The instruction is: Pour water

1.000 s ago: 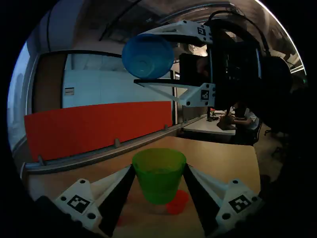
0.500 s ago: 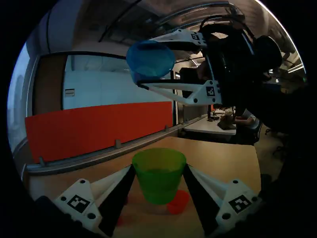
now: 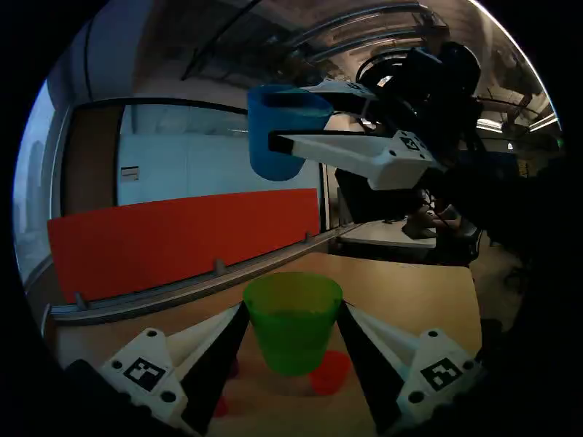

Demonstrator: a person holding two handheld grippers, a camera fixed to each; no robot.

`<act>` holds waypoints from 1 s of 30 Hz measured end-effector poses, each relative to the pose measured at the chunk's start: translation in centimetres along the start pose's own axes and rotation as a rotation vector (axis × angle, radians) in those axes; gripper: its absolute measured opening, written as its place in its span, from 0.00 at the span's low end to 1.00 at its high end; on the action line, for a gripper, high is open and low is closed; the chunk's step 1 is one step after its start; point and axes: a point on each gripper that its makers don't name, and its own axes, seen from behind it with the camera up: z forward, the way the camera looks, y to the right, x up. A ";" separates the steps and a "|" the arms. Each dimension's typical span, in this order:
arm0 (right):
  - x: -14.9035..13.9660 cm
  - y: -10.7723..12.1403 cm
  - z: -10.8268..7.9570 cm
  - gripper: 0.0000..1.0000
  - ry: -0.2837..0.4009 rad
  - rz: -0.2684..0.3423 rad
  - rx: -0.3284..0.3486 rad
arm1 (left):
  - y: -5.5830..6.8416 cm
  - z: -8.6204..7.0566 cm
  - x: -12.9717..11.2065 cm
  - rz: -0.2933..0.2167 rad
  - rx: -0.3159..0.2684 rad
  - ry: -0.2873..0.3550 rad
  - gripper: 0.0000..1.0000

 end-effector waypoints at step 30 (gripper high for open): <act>3.4 -2.1 -1.2 0.90 0.069 0.748 0.113 | -0.5 -0.7 1.1 0.023 0.030 0.009 0.85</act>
